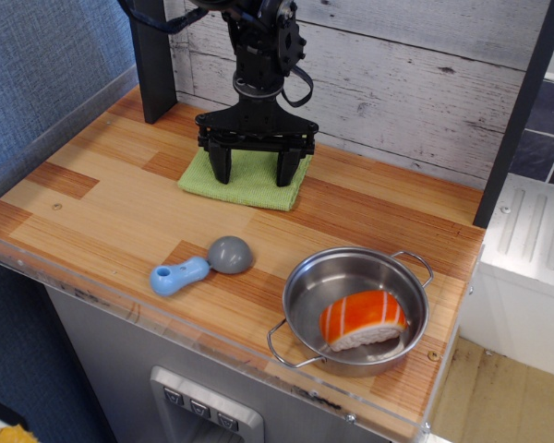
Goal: Slide the green rag into the corner near the blue handle.
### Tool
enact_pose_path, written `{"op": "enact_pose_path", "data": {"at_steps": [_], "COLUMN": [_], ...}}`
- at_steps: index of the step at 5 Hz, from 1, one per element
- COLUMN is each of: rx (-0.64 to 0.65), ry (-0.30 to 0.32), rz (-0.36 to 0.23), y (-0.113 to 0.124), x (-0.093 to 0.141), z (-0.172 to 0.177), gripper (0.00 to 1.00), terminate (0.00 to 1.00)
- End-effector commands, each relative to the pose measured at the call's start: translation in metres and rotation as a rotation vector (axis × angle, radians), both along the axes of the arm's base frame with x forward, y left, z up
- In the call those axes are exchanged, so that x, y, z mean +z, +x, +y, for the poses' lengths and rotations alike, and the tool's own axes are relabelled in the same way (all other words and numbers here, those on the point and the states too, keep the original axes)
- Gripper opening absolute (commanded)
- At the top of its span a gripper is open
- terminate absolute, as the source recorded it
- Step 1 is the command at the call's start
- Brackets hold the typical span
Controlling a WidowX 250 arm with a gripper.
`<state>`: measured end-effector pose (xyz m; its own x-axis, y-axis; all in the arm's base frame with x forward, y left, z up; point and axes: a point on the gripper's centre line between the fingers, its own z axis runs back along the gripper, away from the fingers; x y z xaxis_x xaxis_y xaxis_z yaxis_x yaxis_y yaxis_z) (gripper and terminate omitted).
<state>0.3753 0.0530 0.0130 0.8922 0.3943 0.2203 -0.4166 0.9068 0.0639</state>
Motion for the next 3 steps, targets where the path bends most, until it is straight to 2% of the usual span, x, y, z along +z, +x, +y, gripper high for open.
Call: {"op": "enact_pose_path", "data": {"at_steps": [1,3], "rx": [0.033,0.108], "ry": [-0.017,0.008], "rz": [0.017,0.046], "y": [-0.011,-0.03], "x": [-0.003,-0.001], "z": [0.026,0.055], "gripper": [1.0,1.0], "terminate": [0.0,0.0]}}
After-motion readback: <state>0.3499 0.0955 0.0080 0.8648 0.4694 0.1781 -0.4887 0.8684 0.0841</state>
